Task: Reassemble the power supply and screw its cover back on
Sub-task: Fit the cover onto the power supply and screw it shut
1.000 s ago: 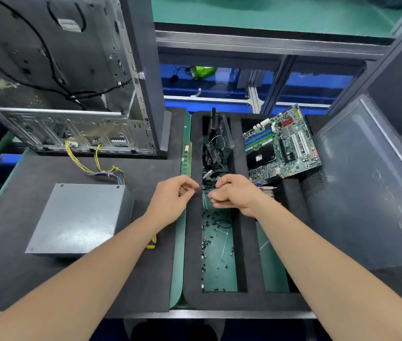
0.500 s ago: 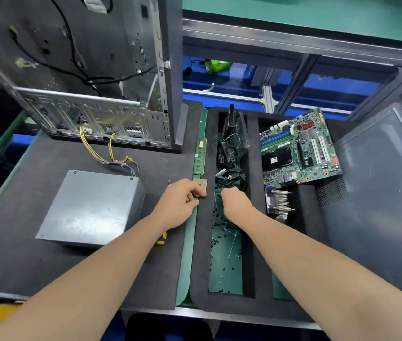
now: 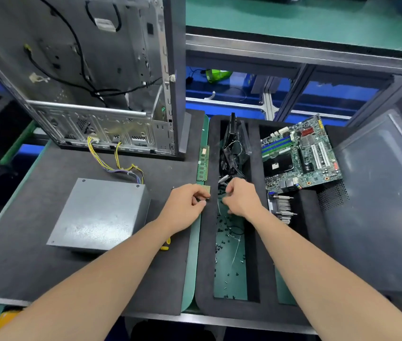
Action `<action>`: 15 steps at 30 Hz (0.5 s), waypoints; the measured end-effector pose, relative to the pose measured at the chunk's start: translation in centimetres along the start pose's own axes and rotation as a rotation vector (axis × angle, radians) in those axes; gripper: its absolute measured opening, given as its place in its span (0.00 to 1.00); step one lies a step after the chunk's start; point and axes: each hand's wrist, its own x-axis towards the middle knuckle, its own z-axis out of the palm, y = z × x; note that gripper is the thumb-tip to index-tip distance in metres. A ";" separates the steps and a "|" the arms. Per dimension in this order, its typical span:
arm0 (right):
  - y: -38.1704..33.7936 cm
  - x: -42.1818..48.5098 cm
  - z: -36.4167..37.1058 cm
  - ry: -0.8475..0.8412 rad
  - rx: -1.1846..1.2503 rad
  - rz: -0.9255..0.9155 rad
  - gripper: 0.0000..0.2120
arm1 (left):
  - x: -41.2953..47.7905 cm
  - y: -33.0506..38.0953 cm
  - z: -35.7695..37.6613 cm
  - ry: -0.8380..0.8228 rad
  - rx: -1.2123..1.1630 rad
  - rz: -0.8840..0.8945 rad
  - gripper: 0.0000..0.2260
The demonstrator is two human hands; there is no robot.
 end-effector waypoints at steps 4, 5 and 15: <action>-2.3 -2.0 -1.4 -0.145 0.614 0.001 0.16 | 0.5 1.8 -2.1 0.069 0.031 0.070 0.09; -3.1 -2.5 -1.4 -0.176 0.698 -0.007 0.17 | 0.5 2.1 -2.8 0.083 0.037 0.089 0.08; -8.8 -5.7 0.2 -0.285 0.984 0.058 0.16 | -1.3 0.5 -9.5 0.151 0.101 0.176 0.02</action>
